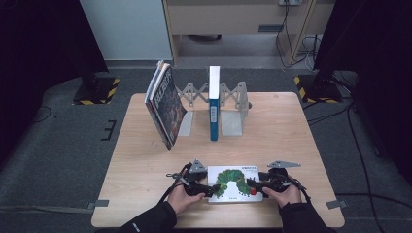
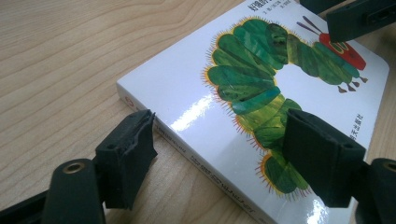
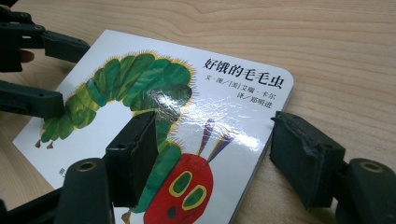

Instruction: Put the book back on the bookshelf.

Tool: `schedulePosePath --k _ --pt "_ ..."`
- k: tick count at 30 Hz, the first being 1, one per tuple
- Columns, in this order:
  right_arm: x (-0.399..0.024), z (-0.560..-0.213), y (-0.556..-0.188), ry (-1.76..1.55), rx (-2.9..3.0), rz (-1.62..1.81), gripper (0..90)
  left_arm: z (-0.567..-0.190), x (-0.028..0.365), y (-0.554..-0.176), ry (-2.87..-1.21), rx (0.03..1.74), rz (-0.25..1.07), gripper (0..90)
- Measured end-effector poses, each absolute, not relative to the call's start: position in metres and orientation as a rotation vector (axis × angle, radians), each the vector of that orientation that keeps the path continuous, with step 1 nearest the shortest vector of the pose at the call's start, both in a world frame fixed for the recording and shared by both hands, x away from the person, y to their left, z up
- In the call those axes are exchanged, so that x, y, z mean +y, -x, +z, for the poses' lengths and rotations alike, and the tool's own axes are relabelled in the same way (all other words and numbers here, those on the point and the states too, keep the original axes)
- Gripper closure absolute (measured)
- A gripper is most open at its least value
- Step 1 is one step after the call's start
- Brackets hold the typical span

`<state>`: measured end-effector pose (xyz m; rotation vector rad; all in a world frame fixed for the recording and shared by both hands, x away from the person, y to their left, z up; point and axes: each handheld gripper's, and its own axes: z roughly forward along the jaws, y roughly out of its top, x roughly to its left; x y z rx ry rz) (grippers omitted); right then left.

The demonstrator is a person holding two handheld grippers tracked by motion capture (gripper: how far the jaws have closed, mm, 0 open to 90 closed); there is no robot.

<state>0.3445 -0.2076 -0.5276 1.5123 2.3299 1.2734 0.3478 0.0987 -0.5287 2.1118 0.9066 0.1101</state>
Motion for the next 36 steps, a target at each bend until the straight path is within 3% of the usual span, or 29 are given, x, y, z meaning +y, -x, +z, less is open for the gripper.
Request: schedulePosePath --k 36 --pt "-0.213 -0.505 -0.343 -1.519 2.181 1.504 33.9 -0.53 0.101 -0.352 -2.077 0.918 0.062 15.5"
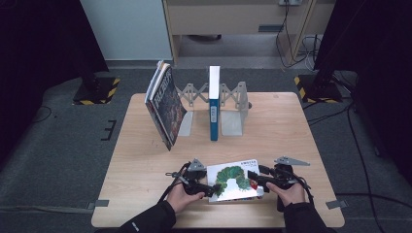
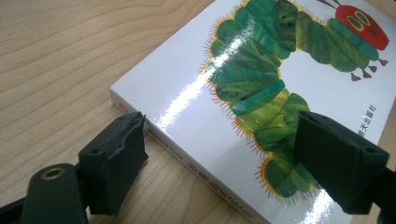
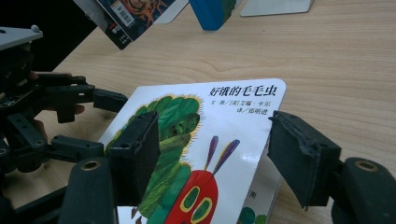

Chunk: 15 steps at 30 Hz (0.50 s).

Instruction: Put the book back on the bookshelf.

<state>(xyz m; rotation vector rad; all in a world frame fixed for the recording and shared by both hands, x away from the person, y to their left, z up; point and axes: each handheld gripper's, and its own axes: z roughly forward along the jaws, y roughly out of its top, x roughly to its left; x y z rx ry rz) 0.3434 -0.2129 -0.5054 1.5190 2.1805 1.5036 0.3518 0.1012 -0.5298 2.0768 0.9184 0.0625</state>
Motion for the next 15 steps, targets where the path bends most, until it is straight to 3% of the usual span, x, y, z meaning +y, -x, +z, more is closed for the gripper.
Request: schedulePosePath --k 15 --pt "-0.2144 -0.5021 -0.34 -1.557 2.11 1.589 36.0 -0.5318 0.101 -0.3528 -2.066 0.92 0.053 11.8"
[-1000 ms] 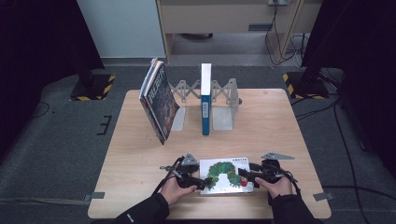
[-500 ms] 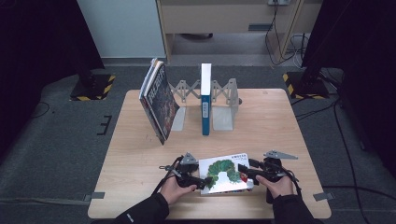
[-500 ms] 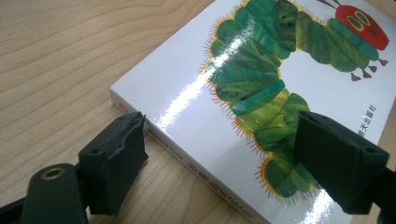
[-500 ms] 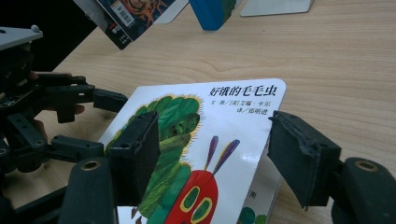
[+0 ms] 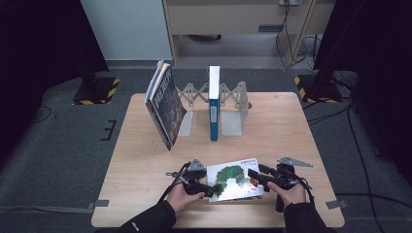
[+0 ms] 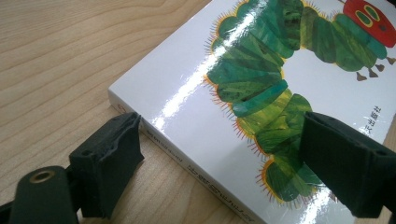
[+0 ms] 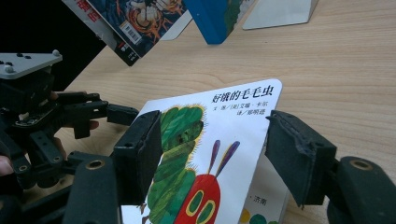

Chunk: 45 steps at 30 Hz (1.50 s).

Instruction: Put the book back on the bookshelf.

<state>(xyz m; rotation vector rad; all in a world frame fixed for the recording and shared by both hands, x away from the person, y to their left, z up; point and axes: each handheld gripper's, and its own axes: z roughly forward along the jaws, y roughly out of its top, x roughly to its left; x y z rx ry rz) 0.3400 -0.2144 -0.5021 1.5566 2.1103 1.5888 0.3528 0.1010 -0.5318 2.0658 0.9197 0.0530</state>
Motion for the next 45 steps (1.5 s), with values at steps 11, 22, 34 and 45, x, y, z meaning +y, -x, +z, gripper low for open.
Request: schedulePosePath --k 11,22,34,45 --pt "-0.216 -0.503 -0.336 -1.599 2.098 1.61 37.4 -0.532 0.101 -0.353 -2.061 0.919 0.053 10.4" --pt "-0.217 -0.506 -0.33 -1.648 2.094 1.611 37.4 -0.533 0.1 -0.352 -2.064 0.91 0.064 8.5" --pt "-0.212 -0.517 -0.345 -1.65 2.16 1.502 34.5 -0.534 0.099 -0.354 -2.075 0.904 0.107 7.8" --pt "-0.209 -0.526 -0.358 -1.644 2.217 1.412 35.9 -0.533 0.1 -0.356 -2.103 0.906 0.136 10.7"
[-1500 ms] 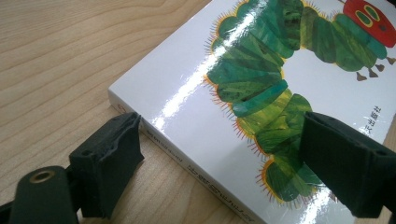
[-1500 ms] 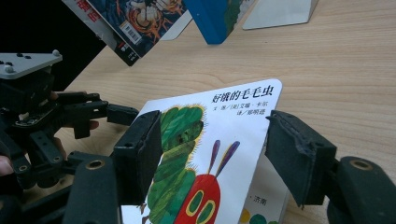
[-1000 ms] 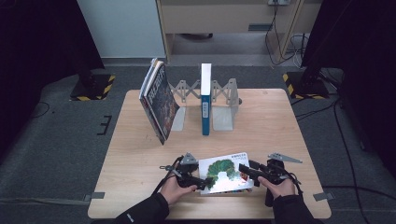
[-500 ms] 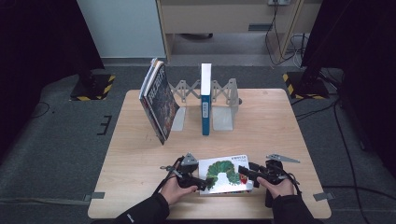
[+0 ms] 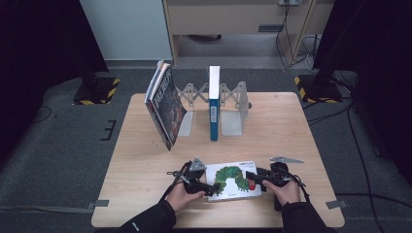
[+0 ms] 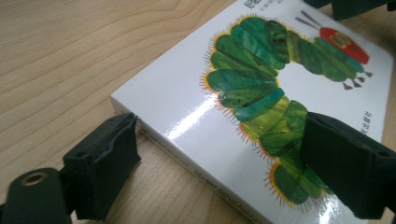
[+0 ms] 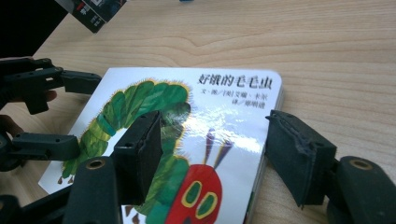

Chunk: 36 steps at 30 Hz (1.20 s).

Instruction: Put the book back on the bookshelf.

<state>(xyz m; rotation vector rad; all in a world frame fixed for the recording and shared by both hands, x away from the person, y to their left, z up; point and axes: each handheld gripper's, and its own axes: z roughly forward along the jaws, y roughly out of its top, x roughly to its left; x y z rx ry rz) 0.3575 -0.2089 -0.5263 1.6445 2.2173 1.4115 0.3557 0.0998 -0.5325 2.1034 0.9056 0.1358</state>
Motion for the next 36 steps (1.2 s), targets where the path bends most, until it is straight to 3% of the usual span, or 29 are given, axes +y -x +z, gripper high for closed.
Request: schedulePosePath --k 9,36 --pt "-0.209 -0.528 -0.355 -1.675 2.243 1.384 35.4 -0.529 0.102 -0.351 -2.128 0.9 0.101 15.1" --pt "-0.213 -0.507 -0.347 -1.677 2.053 1.632 38.6 -0.531 0.104 -0.351 -2.102 0.899 0.05 6.7"
